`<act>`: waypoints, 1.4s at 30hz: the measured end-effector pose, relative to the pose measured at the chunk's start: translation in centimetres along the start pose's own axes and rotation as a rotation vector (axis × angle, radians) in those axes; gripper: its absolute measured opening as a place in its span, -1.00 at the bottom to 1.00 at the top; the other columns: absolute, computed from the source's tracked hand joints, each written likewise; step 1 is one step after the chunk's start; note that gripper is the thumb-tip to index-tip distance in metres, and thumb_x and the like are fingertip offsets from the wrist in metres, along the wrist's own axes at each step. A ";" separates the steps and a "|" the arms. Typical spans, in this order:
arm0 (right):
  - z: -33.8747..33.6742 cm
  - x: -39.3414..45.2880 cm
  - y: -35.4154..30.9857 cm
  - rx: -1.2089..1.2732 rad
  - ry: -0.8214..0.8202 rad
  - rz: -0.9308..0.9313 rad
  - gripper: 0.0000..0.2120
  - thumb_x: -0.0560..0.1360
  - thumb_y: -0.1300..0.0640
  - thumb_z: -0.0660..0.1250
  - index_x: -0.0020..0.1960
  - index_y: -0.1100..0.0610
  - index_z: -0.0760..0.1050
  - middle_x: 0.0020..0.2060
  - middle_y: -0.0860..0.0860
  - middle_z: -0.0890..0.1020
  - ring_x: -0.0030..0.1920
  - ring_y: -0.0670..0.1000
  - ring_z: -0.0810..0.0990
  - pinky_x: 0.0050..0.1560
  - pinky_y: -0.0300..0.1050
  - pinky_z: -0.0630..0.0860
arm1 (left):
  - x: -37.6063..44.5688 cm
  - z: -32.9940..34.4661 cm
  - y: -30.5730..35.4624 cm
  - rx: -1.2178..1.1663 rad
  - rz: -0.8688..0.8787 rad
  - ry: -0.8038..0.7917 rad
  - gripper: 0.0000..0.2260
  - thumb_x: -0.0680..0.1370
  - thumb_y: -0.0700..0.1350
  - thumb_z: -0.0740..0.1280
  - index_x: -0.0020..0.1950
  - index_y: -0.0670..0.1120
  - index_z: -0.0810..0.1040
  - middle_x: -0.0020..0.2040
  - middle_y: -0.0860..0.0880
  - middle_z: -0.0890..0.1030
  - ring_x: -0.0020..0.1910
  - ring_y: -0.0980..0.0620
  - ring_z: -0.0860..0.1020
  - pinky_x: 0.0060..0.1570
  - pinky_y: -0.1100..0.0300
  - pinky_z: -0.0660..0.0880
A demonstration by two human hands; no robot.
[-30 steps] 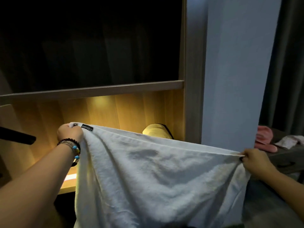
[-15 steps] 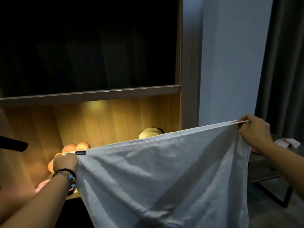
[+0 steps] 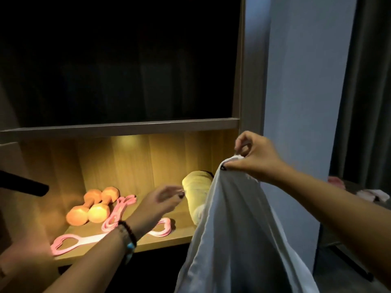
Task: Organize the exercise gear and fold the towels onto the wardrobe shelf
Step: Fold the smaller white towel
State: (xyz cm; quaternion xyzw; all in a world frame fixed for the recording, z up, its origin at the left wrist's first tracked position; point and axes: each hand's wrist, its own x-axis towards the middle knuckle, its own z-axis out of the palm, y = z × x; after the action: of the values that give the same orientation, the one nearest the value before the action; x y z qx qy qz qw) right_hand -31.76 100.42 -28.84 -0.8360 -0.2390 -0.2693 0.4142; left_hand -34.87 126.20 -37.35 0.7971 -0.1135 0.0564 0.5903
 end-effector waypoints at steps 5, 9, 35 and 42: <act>1.7 -1.2 -2.1 0.082 -0.083 -0.039 -0.66 0.26 0.06 0.60 -0.18 0.16 0.48 -0.29 0.07 0.59 -0.26 0.08 0.60 -0.27 -0.09 0.59 | 0.5 4.9 4.9 0.087 0.225 -0.108 -0.63 0.41 -0.12 0.51 0.16 0.04 0.50 0.09 0.04 0.63 0.08 0.07 0.60 0.07 0.09 0.56; 2.5 -3.4 -1.3 0.072 -0.031 0.051 -0.69 0.31 0.03 0.56 -0.14 0.16 0.51 -0.24 0.05 0.59 -0.20 0.05 0.61 -0.17 -0.03 0.65 | 1.6 6.7 4.4 0.216 0.287 -0.040 -0.78 0.42 -0.18 0.49 0.05 -0.09 0.64 -0.06 -0.03 0.66 -0.04 0.05 0.60 0.00 0.11 0.57; 7.5 -12.0 16.5 -0.791 -0.412 0.330 -0.86 0.57 0.17 0.16 -0.03 0.10 0.17 0.03 0.13 0.52 -0.03 0.18 0.55 -0.21 -0.05 0.37 | 8.5 -6.3 -0.4 0.137 0.035 0.851 -0.72 0.45 0.01 0.44 -0.37 -0.09 0.49 -0.40 0.01 0.37 -0.34 0.01 0.30 -0.32 0.18 0.24; 6.7 -5.6 15.2 -0.556 -0.095 0.400 -0.90 0.51 0.28 0.16 -0.10 0.17 0.23 -0.02 0.28 0.50 -0.03 0.31 0.51 -0.14 0.09 0.40 | 6.4 -10.6 -3.3 0.131 -0.068 0.967 -0.78 0.45 -0.05 0.42 -0.22 -0.20 0.58 -0.33 -0.05 0.37 -0.27 -0.01 0.31 -0.30 0.15 0.26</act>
State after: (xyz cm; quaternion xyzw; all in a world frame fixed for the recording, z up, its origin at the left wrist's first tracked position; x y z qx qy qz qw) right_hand -24.74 96.71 -44.53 -0.9588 -0.0067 -0.1982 0.2036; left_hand -27.35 136.50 -35.84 0.7182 0.2036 0.4080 0.5256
